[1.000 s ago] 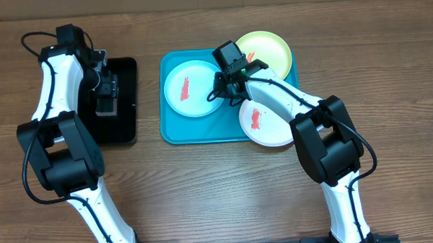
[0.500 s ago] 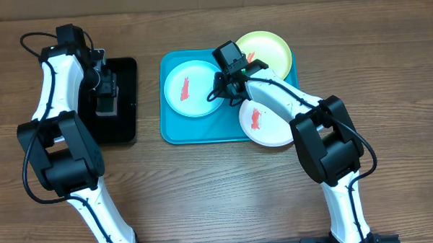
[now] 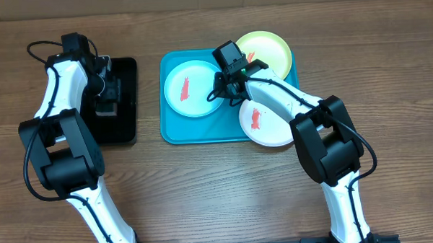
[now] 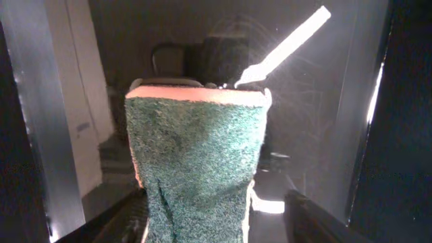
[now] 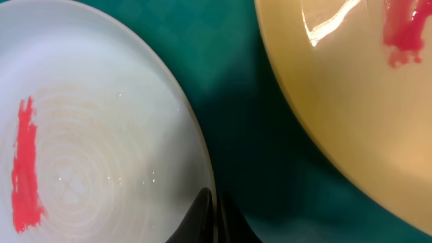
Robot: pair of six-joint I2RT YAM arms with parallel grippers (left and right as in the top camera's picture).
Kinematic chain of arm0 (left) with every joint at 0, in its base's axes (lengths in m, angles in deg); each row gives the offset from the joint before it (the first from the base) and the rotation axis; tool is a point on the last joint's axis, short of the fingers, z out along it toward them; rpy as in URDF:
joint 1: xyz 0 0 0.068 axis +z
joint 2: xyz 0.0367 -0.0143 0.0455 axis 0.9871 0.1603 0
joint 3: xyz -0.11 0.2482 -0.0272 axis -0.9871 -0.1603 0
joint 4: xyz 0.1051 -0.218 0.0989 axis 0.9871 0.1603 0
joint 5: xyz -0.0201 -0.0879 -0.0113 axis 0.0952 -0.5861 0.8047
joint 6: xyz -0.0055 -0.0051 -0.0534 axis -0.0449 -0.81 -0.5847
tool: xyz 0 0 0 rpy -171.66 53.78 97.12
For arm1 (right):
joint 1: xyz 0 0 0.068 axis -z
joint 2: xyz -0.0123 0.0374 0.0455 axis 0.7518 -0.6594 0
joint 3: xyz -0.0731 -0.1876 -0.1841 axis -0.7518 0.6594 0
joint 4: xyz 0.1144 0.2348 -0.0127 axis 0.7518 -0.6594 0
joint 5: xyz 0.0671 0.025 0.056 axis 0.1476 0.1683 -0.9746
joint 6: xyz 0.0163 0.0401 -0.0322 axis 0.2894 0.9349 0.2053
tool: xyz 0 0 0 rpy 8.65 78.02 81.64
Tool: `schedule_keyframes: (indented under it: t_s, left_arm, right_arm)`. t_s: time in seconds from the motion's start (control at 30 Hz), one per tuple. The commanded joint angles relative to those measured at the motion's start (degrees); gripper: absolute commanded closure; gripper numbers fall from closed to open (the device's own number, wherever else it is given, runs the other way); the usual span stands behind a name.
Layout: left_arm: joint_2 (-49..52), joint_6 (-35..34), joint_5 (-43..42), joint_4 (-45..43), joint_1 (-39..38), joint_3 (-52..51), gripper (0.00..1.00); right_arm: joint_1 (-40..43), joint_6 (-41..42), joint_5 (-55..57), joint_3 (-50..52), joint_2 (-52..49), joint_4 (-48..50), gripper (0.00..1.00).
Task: Clean dirty plates on tray and stack at the side
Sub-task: 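Close left gripper on the sponge and lift it from the black tray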
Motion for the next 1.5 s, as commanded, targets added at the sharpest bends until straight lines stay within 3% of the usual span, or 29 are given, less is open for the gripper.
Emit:
schedule_keyframes:
  t_s: [0.0, 0.27, 0.33, 0.47, 0.5, 1.23, 1.47]
  left_arm:
    - [0.6, -0.7, -1.2, -0.5, 0.1, -1.8, 0.37]
    - [0.6, -2.2, 1.0, -2.3, 0.1, -4.2, 0.46]
    - [0.6, -2.4, 1.6, -2.5, 0.1, -4.2, 0.56]
    - [0.6, -4.2, 1.5, -2.6, 0.1, -4.0, 0.92]
    - [0.6, -4.6, 1.5, -2.6, 0.1, -4.0, 0.96]
    - [0.5, -6.4, -6.2, 17.2, -4.0, 14.0, 0.96]
    - [0.5, -9.3, 1.4, 15.5, -6.7, 14.5, 0.96]
  right_arm:
    - [0.1, -0.2, 0.6, -0.7, -1.0, -0.1, 0.96]
    - [0.1, -0.2, 0.6, -0.7, -1.0, -0.1, 0.96]
    - [0.1, -0.2, 0.5, -0.7, -1.0, -0.1, 0.96]
    - [0.1, -0.2, 0.4, -0.7, -1.0, -0.3, 0.96]
    - [0.1, -0.2, 0.1, -0.7, -1.0, -0.3, 0.96]
    - [0.2, -0.6, -4.6, -0.7, -0.9, -3.8, 0.96]
    - [0.6, -0.6, -5.9, -0.7, -0.9, -4.5, 0.96]
